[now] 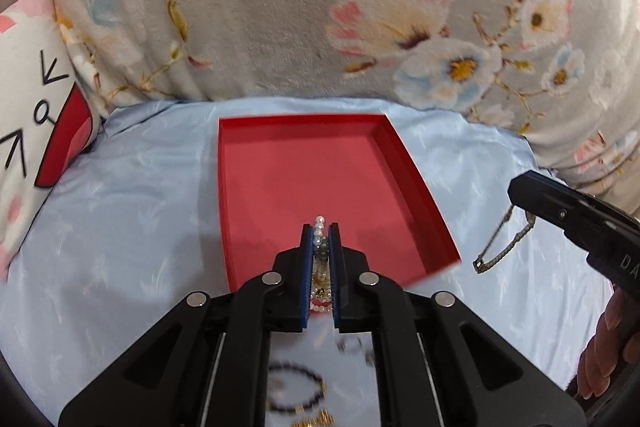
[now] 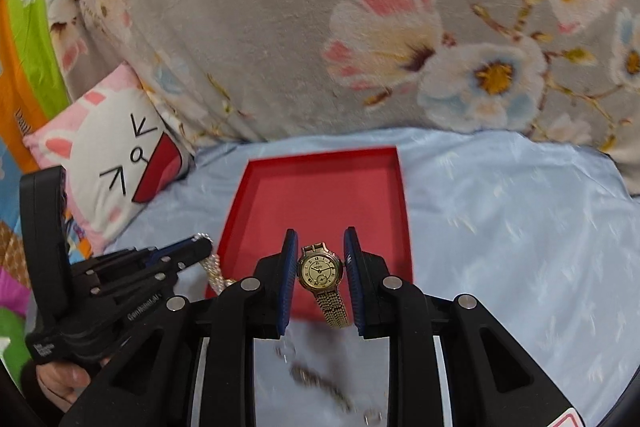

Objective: Organize jewelry
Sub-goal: 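Carry the pearl bracelet and gold watch with both tools over the red box, then open both tools to drop the items into the red box, then withdraw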

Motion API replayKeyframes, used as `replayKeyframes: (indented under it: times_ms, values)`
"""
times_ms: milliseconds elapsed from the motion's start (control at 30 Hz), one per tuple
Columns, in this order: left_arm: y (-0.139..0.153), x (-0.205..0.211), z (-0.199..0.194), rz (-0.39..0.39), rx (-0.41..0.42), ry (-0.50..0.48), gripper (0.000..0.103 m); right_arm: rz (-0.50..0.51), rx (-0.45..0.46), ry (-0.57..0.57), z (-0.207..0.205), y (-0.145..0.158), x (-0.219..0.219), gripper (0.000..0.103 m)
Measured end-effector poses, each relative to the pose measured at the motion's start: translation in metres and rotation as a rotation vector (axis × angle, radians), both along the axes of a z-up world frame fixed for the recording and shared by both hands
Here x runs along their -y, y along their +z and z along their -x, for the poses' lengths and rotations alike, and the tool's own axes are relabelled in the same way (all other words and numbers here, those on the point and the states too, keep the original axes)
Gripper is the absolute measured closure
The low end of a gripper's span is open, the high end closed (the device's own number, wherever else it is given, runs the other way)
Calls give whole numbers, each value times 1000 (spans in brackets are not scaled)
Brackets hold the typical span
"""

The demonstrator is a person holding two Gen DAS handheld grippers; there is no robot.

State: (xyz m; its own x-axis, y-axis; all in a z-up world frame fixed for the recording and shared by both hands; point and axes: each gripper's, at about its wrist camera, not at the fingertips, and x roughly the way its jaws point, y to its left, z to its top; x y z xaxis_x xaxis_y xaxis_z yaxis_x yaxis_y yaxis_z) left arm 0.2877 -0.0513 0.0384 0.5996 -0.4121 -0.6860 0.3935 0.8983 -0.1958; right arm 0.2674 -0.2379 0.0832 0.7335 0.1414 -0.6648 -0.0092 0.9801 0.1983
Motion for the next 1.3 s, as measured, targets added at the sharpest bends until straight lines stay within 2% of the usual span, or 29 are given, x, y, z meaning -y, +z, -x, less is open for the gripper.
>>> replayKeyframes:
  times_ms: [267, 467, 600, 633, 667, 733, 767, 833, 900, 1000, 1133, 1233, 1300]
  values:
    - [-17, 22, -91, -3, -10, 21, 96, -36, -49, -13, -113, -34, 7, 81]
    - [-37, 39, -146, -2, -29, 49, 96, -60, -80, -28, -160, -69, 16, 81]
    - [-53, 46, -164, -11, -43, 59, 96, -13, -111, -31, -177, -89, 17, 80]
    - [-58, 46, -165, -19, -41, 68, 87, -7, -132, -38, -177, -95, 19, 80]
    - [-61, 45, -166, -29, -40, 75, 67, 0, -139, -51, -173, -99, 22, 80]
    - [-68, 40, -161, -55, -21, 105, 46, 13, -142, -67, -162, -100, 26, 78]
    - [-69, 36, -157, -63, -10, 120, 43, 12, -138, -71, -155, -98, 28, 78]
    - [-72, 27, -148, -66, -16, 139, 39, 9, -118, -78, -138, -92, 30, 76]
    - [-68, 15, -137, -41, -28, 148, 37, 9, -85, -73, -110, -80, 30, 68]
    - [-58, -6, -109, -25, -18, 181, 28, 8, -57, -62, -66, -69, 26, 59]
    - [-50, -28, -58, -76, -6, 197, 24, 59, -70, -27, 4, -72, 12, 59]
    - [-51, -44, -16, -63, -17, 199, 18, 75, -97, -3, 54, -83, -1, 59]
    - [-57, -53, 13, -89, -23, 206, 18, 96, -119, 0, 86, -92, -9, 59]
